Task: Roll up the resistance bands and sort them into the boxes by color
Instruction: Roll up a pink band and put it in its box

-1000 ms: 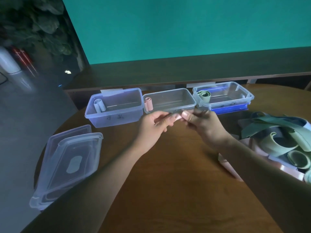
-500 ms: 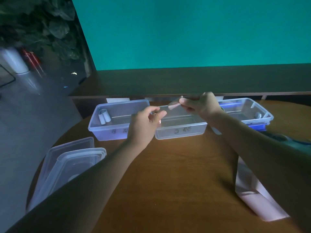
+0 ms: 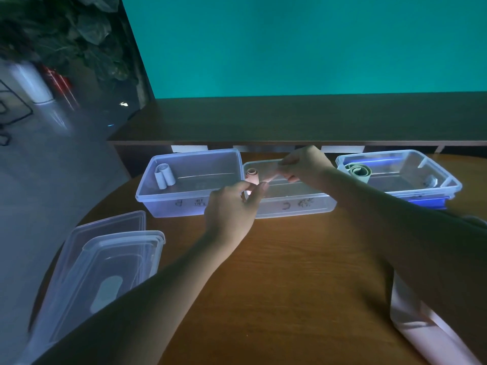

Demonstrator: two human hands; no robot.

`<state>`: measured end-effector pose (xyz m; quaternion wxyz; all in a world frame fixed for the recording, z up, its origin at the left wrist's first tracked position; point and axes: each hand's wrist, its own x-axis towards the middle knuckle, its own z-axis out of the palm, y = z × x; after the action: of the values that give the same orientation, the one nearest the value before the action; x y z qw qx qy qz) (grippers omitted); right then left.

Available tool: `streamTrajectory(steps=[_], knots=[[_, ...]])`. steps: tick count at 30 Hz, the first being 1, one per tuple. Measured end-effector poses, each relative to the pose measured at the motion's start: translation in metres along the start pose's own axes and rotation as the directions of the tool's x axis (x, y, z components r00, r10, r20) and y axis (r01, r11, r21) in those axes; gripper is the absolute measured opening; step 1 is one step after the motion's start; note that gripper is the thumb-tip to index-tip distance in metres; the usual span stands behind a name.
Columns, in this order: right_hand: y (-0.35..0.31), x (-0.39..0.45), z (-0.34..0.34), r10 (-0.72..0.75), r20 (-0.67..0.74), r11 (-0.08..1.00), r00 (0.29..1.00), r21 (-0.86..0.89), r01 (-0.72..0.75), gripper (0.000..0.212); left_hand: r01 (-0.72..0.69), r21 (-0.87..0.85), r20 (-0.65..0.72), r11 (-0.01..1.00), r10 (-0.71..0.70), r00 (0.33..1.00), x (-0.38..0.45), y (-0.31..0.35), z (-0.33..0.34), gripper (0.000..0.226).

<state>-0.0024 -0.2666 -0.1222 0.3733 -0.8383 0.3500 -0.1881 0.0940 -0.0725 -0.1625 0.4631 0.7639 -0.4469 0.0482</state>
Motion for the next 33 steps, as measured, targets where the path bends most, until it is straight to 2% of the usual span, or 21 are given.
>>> streamTrajectory(steps=[5, 7, 12, 18, 22, 26, 33], knots=[[-0.004, 0.002, 0.005, 0.005, 0.052, 0.995, 0.999, -0.096, 0.000, 0.019, -0.058, -0.070, 0.017, 0.996, 0.060, 0.998, -0.005, -0.006, 0.001, 0.053], [-0.007, 0.002, 0.008, -0.032, 0.055, 0.987, 0.998, -0.154, 0.040, 0.019, -0.090, -0.087, 0.009, 0.992, 0.091, 0.996, -0.005, -0.009, 0.002, 0.047], [-0.012, 0.006, 0.020, -0.128, 0.034, 0.976, 0.991, -0.173, 0.132, 0.016, -0.127, -0.078, 0.025, 0.989, 0.129, 0.991, -0.004, -0.011, -0.001, 0.025], [-0.012, 0.011, 0.030, -0.178, -0.007, 0.960, 0.984, -0.219, 0.172, 0.010, -0.133, -0.066, 0.056, 0.989, 0.136, 0.989, -0.004, -0.013, -0.001, 0.028], [-0.012, 0.015, 0.031, -0.248, 0.030, 0.929, 0.968, -0.274, 0.247, 0.014, -0.149, -0.053, 0.062, 0.987, 0.152, 0.986, -0.004, -0.013, -0.001, 0.030], [-0.013, 0.018, 0.032, -0.196, 0.034, 0.952, 0.980, -0.234, 0.199, 0.014, -0.164, -0.035, 0.104, 0.986, 0.167, 0.981, -0.003, -0.011, -0.002, 0.037], [-0.014, 0.016, 0.028, -0.137, 0.045, 0.982, 0.990, -0.122, 0.141, 0.012, -0.192, -0.005, 0.135, 0.981, 0.191, 0.972, -0.001, -0.010, -0.002, 0.027]])
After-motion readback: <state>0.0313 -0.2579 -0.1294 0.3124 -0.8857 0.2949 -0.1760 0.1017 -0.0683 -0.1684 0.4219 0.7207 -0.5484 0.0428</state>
